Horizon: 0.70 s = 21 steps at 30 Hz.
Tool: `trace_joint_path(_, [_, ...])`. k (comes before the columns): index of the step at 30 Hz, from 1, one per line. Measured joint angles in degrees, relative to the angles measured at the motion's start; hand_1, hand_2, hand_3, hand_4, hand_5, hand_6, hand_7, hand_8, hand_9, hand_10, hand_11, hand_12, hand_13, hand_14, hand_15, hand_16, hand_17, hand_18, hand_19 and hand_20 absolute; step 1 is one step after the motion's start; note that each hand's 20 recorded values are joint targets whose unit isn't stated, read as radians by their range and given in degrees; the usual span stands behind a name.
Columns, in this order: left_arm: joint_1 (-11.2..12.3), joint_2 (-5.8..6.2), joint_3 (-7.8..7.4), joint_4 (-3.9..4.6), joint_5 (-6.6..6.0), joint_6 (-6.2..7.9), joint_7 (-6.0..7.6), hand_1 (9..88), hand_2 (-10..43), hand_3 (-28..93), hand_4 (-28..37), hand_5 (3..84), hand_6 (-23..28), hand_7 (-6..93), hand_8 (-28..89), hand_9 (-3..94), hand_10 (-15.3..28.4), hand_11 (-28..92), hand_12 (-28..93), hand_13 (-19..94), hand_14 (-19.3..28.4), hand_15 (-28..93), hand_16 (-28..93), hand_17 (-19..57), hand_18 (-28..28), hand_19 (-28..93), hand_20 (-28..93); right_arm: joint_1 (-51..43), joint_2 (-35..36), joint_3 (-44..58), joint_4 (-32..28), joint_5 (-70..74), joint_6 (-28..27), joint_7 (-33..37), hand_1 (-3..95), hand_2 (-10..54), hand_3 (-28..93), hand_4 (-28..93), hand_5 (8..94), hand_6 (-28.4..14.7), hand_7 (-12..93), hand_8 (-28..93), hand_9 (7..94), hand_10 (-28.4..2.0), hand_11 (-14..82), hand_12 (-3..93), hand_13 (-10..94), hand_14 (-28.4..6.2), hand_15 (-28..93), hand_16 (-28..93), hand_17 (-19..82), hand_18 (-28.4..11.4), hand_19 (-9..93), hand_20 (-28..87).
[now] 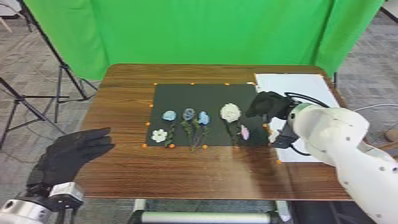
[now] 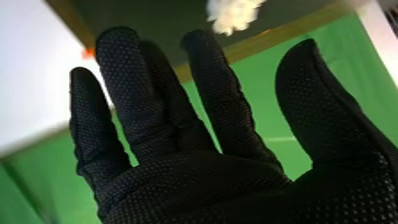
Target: Arrange flowers
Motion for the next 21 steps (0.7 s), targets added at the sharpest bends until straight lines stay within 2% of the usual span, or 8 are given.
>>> trace_joint_path(3, [-3.6, 0.07, 1.58, 1.16, 2.91, 0.75, -2.10, 28.1, 5.7, 79, -17.6, 50.7, 14.6, 14.0, -9, 40.4, 22.6, 37, 9, 29, 28.3, 61, -13, -9.3, 22.3, 59, 16, -2.9, -0.9, 5.1, -0.7, 4.4, -0.4, 0.1, 20.1, 10.6, 85, -26, 51.1, -8.7, 18, -12, 46.5, -22.8, 19.5, 15.7, 39, -21.3, 58, 8, 7, -26.0, 62, 2])
trace_joint_path(5, [-6.0, 0.33, 3.18, 1.83, 3.84, 1.90, -2.23, 28.2, 5.6, 79, -17.6, 50.3, 14.4, 13.6, -9, 39.8, 22.4, 36, 9, 28, 28.1, 61, -13, -9.3, 22.2, 59, 16, -5.1, -1.8, 8.2, -0.7, 5.1, 0.7, -0.1, 19.9, 10.6, 86, -26, 50.2, -8.5, 18, -12, 45.0, -22.4, 17.4, 15.4, 37, -21.3, 54, 7, 7, -24.9, 61, 3])
trace_joint_path(7, [-7.9, 0.83, 4.75, 2.24, 3.68, 3.76, -1.68, 28.2, 5.5, 79, -17.6, 50.1, 14.3, 13.4, -9, 39.3, 21.8, 35, 9, 28, 27.9, 60, -13, -9.3, 22.2, 59, 16, -7.6, -3.1, 11.8, -0.6, 5.7, 3.1, -0.8, 19.8, 10.7, 86, -26, 49.3, -8.2, 18, -12, 44.0, -21.9, 16.6, 15.4, 35, -21.3, 52, 7, 7, -24.3, 61, 3])
trace_joint_path(10, [-9.5, 1.33, 6.44, 2.51, 2.65, 6.05, 0.62, 28.3, 5.4, 79, -17.7, 49.2, 13.9, 13.1, -9, 38.8, 21.7, 35, 9, 28, 27.6, 59, -13, -9.3, 22.2, 58, 16, -11.3, -4.8, 15.9, 0.3, 6.1, 9.4, -3.0, 19.8, 10.7, 87, -26, 48.6, -8.0, 18, -12, 43.3, -21.4, 16.0, 15.4, 34, -21.2, 51, 7, 6, -23.9, 60, 4])
trace_joint_path(12, [-10.0, 1.35, 7.19, 2.63, 2.14, 6.44, 2.03, 28.2, 5.3, 79, -17.7, 48.8, 13.8, 13.2, -9, 38.6, 21.7, 35, 9, 28, 27.6, 59, -13, -9.4, 22.2, 59, 16, -13.3, -5.6, 17.4, 1.1, 6.3, 13.9, -4.4, 20.0, 10.7, 87, -26, 48.5, -7.7, 18, -12, 43.3, -21.0, 16.0, 15.5, 34, -21.1, 50, 7, 6, -23.6, 59, 4])
trace_joint_path(15, [-10.4, 1.31, 8.12, 2.83, 1.69, 6.44, 2.62, 28.1, 5.2, 79, -17.8, 47.0, 12.8, 12.6, -9, 37.9, 21.4, 35, 9, 28, 27.7, 59, -12, -9.5, 22.2, 59, 16, -15.5, -6.1, 18.3, 2.4, 6.7, 17.8, -5.1, 19.9, 10.6, 88, -26, 47.9, -7.4, 18, -13, 43.0, -20.6, 15.9, 15.5, 32, -21.0, 49, 7, 4, -23.5, 57, 4])
trace_joint_path(21, [-10.3, 1.26, 9.48, 3.28, 0.83, 7.00, 3.33, 28.2, 5.1, 79, -17.9, 46.3, 12.5, 12.7, -9, 37.8, 21.4, 36, 9, 27, 27.5, 59, -12, -9.5, 22.0, 59, 15, -17.4, -6.6, 19.4, 4.6, 10.5, 16.9, -4.9, 19.7, 10.3, 88, -27, 47.5, -7.1, 18, -13, 43.0, -20.2, 15.8, 15.6, 33, -20.6, 49, 8, 3, -23.9, 56, 6])
